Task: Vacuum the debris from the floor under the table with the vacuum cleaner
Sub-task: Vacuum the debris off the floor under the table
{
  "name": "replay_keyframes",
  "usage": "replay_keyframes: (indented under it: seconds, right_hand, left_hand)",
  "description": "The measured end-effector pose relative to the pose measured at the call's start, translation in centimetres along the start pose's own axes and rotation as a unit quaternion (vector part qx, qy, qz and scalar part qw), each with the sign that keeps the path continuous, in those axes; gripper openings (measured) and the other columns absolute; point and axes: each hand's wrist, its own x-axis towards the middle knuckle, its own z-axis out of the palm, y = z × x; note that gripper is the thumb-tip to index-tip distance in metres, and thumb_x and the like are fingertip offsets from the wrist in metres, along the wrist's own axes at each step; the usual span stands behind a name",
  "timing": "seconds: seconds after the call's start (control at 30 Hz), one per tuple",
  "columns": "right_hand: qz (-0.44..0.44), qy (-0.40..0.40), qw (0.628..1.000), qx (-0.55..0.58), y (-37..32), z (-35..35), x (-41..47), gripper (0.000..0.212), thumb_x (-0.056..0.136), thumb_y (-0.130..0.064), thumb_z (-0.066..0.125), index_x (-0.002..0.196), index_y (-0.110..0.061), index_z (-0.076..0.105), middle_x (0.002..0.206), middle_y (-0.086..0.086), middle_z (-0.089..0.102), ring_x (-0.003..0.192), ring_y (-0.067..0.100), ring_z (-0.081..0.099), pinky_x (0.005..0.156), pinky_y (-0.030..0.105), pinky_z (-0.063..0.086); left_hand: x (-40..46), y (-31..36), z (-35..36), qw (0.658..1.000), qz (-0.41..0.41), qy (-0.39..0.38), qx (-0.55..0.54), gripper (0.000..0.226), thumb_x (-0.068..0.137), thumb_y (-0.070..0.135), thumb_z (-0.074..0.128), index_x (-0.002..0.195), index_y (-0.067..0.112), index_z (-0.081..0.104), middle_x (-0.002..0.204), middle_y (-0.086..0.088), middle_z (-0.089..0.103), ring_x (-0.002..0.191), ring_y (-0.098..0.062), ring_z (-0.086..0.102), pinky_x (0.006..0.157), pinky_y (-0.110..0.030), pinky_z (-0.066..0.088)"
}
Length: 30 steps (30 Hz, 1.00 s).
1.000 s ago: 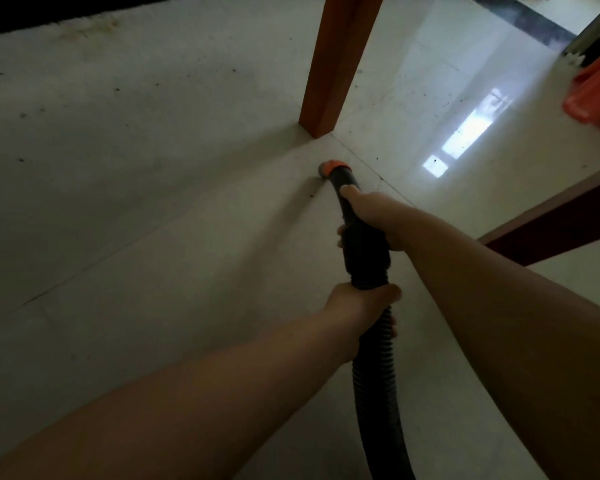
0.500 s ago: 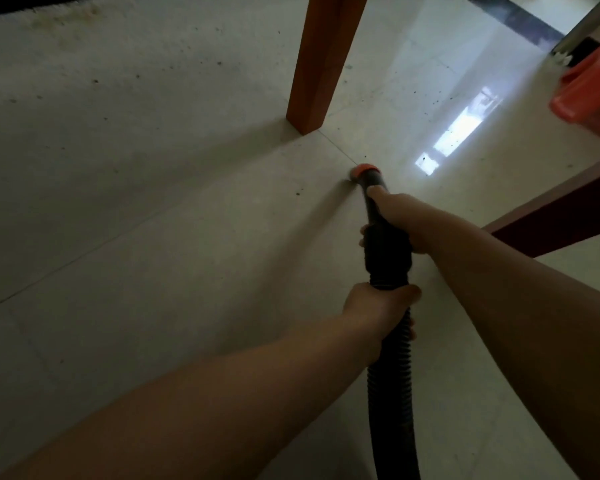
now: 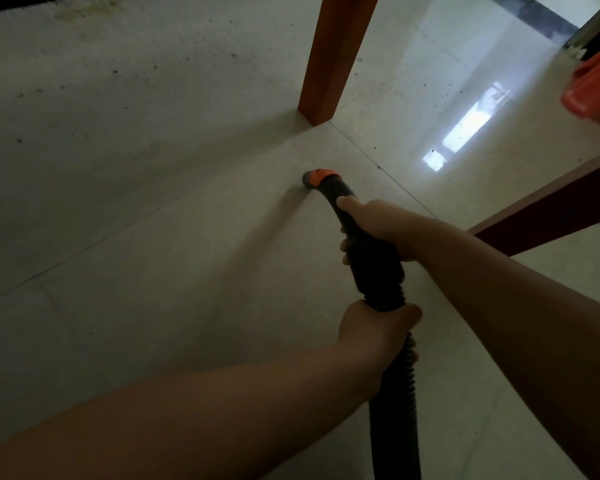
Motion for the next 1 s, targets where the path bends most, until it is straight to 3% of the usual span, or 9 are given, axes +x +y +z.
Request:
replay_keyframes:
  seconds: [0.13,0.23,0.37,0.5,0.53,0.63,0.7,0.8,1.0]
  right_hand:
    - [0.005,0.011,1.0,0.025,-1.6,0.9,1.5,0.047,0.098,-0.042,0.045,0.12,0.0,0.045,0.072,0.016,0.064,0.041,0.022,0.064,0.039,0.027,0.054]
    - [0.003,0.024,0.999,0.049,-3.9,0.3,3.2,0.043,0.099,-0.041,0.044,0.113,-0.001,0.041,0.075,0.015,0.062,0.053,0.023,0.063,0.04,0.028,0.054]
    - [-0.025,0.006,0.999,0.038,-6.9,-0.1,5.8,0.037,0.1,-0.04,0.041,0.113,-0.006,0.034,0.081,0.016,0.061,0.062,0.025,0.062,0.045,0.031,0.056]
    - [-0.054,0.015,0.998,0.021,-8.4,1.0,8.2,0.046,0.099,-0.042,0.042,0.125,-0.005,0.038,0.095,0.019,0.063,0.075,0.029,0.066,0.081,0.042,0.06]
    - [-0.059,0.015,0.998,0.023,-8.6,1.3,8.6,0.047,0.099,-0.043,0.042,0.126,-0.005,0.039,0.094,0.018,0.064,0.074,0.029,0.066,0.081,0.042,0.06]
    - [-0.064,-0.017,0.997,0.031,-9.3,2.7,8.5,0.047,0.098,-0.043,0.044,0.124,-0.004,0.042,0.081,0.015,0.063,0.055,0.024,0.065,0.053,0.032,0.06]
    - [-0.074,-0.051,0.996,0.01,-10.1,4.5,8.0,0.047,0.098,-0.042,0.046,0.124,-0.002,0.042,0.078,0.015,0.062,0.05,0.022,0.063,0.045,0.03,0.058]
    - [-0.104,-0.099,0.989,-0.041,-11.8,8.3,6.9,0.046,0.099,-0.043,0.043,0.119,-0.001,0.044,0.076,0.014,0.06,0.055,0.023,0.061,0.051,0.031,0.058]
    - [-0.167,-0.152,0.967,-0.115,-14.7,16.5,4.6,0.048,0.099,-0.042,0.042,0.118,0.002,0.047,0.084,0.016,0.063,0.065,0.029,0.064,0.07,0.04,0.059]
  left_hand:
    - [0.5,1.9,-1.5,1.0,-0.003,0.013,-0.007,0.01,0.085,0.011,0.063,0.082,0.007,0.054,0.068,-0.009,0.054,0.056,-0.022,0.054,0.064,-0.033,0.051]
    - [1.7,4.4,-2.5,0.999,0.041,0.017,-0.017,0.015,0.085,0.018,0.067,0.09,0.008,0.057,0.072,-0.008,0.058,0.057,-0.02,0.057,0.058,-0.029,0.053]
    - [3.6,5.3,-4.3,0.994,0.113,0.004,0.004,0.025,0.083,0.024,0.071,0.099,0.011,0.057,0.085,-0.008,0.063,0.073,-0.021,0.062,0.072,-0.032,0.057]
    - [4.7,5.1,-5.5,0.995,0.098,0.012,-0.004,0.018,0.083,0.025,0.071,0.088,0.016,0.057,0.081,-0.003,0.062,0.073,-0.019,0.062,0.073,-0.031,0.056]
    - [4.8,5.1,-5.6,0.994,0.102,0.027,-0.013,0.017,0.084,0.025,0.07,0.087,0.015,0.056,0.079,-0.003,0.061,0.072,-0.019,0.061,0.073,-0.032,0.056]
    - [4.7,4.8,-6.1,0.989,0.12,0.082,-0.02,0.018,0.085,0.024,0.069,0.09,0.014,0.055,0.081,-0.004,0.06,0.074,-0.021,0.06,0.078,-0.036,0.055]
    - [4.4,4.3,-6.7,0.984,0.131,0.111,-0.046,0.02,0.084,0.024,0.069,0.094,0.013,0.056,0.083,-0.005,0.06,0.073,-0.02,0.06,0.073,-0.032,0.055]
    - [3.4,4.0,-8.5,0.974,0.138,0.151,-0.094,0.02,0.084,0.021,0.069,0.096,0.01,0.056,0.082,-0.006,0.059,0.068,-0.018,0.059,0.064,-0.028,0.054]
    - [0.1,3.3,-13.6,0.951,0.154,0.21,-0.168,0.02,0.084,0.019,0.068,0.096,0.006,0.059,0.081,-0.009,0.061,0.066,-0.02,0.059,0.068,-0.034,0.055]
